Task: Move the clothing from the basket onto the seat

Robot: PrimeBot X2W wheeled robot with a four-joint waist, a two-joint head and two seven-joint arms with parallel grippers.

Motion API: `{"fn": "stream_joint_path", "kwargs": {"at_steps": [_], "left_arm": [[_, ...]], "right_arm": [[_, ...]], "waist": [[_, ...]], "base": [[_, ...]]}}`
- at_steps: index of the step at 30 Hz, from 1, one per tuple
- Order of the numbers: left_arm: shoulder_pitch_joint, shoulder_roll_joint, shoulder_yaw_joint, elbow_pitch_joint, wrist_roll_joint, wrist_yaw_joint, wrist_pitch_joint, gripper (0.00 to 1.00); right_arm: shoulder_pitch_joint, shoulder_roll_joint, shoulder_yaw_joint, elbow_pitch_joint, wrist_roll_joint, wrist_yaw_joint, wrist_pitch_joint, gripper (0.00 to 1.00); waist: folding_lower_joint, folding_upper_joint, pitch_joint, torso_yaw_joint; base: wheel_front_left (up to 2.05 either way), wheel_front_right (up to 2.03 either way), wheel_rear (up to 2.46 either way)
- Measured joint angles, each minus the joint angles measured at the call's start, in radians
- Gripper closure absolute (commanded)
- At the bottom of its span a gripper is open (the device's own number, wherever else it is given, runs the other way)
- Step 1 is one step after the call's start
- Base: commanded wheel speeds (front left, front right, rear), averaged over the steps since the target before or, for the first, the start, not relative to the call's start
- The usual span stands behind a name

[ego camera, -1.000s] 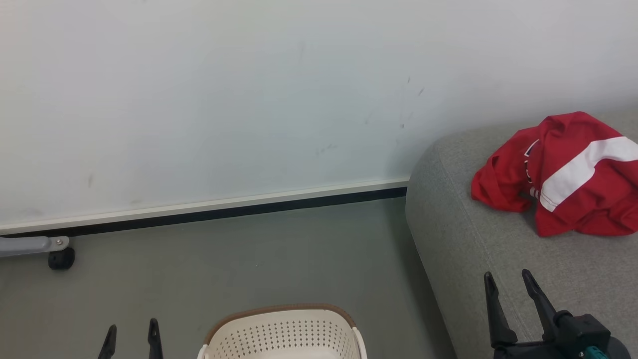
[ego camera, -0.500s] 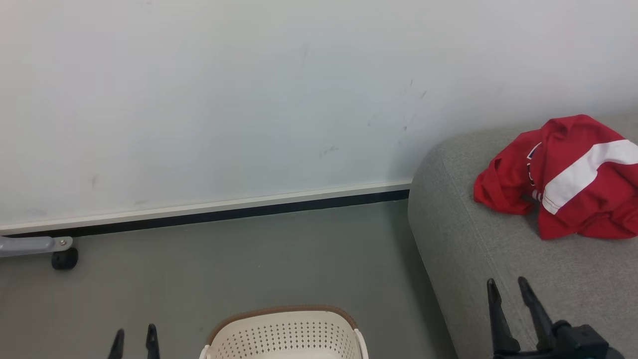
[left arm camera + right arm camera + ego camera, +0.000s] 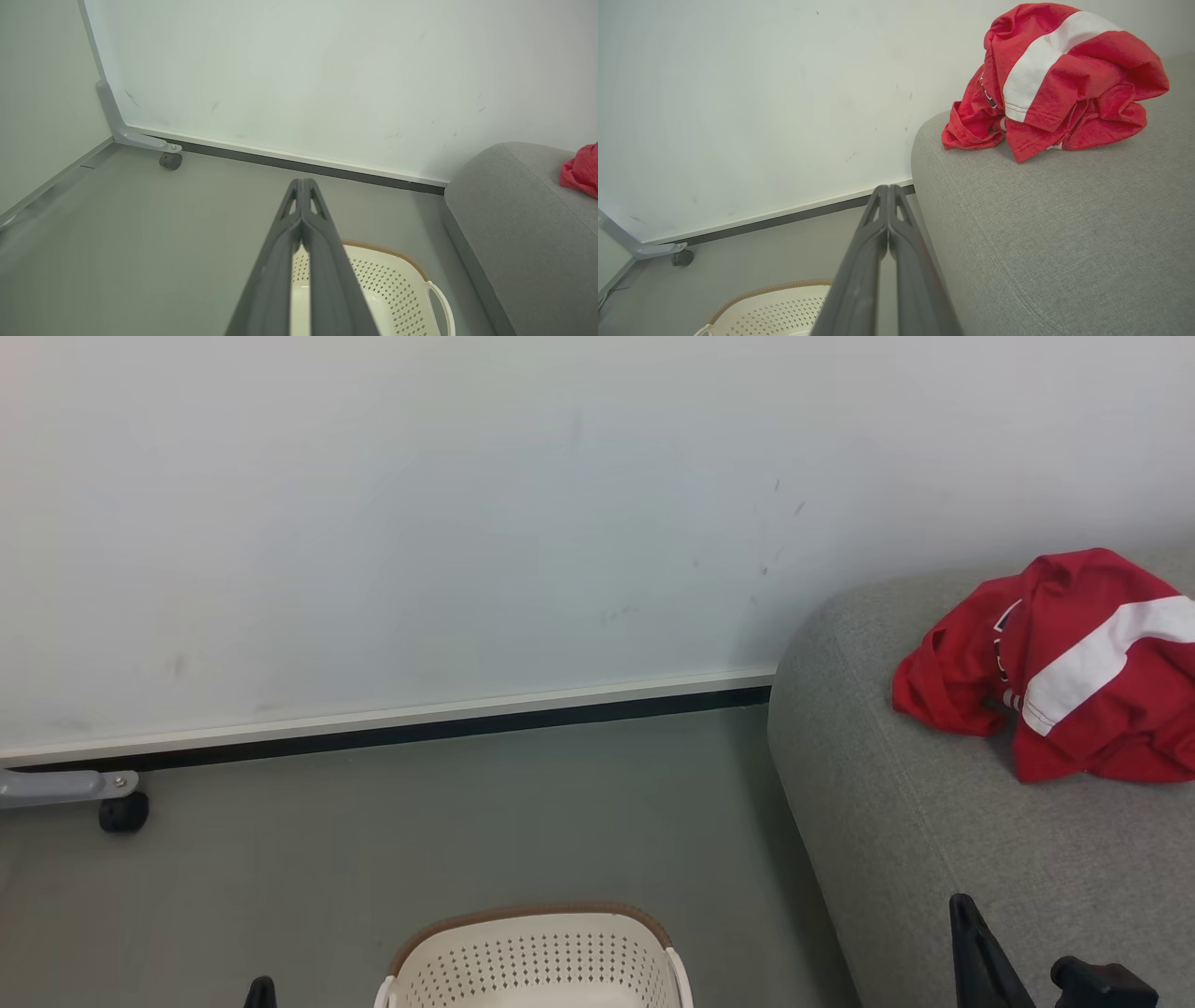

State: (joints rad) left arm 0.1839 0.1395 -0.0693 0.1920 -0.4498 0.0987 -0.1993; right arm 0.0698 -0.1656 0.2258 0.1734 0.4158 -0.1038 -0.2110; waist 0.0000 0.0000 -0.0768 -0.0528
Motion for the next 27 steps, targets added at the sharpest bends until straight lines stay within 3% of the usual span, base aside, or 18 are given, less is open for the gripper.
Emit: {"fn": "stream_joint_path", "kwargs": {"at_steps": [27], "left_arm": [[-0.074,-0.027,0.051,0.030,-0.346,-0.060,0.099,1.00]], "right_arm": [[-0.042,0.037,-0.107,0.037,0.358,0.062,0.102,1.00]], "waist": [[0.0000,0.0001,0.023,0.016]], "base": [[0.00,0.00,0.00]]}}
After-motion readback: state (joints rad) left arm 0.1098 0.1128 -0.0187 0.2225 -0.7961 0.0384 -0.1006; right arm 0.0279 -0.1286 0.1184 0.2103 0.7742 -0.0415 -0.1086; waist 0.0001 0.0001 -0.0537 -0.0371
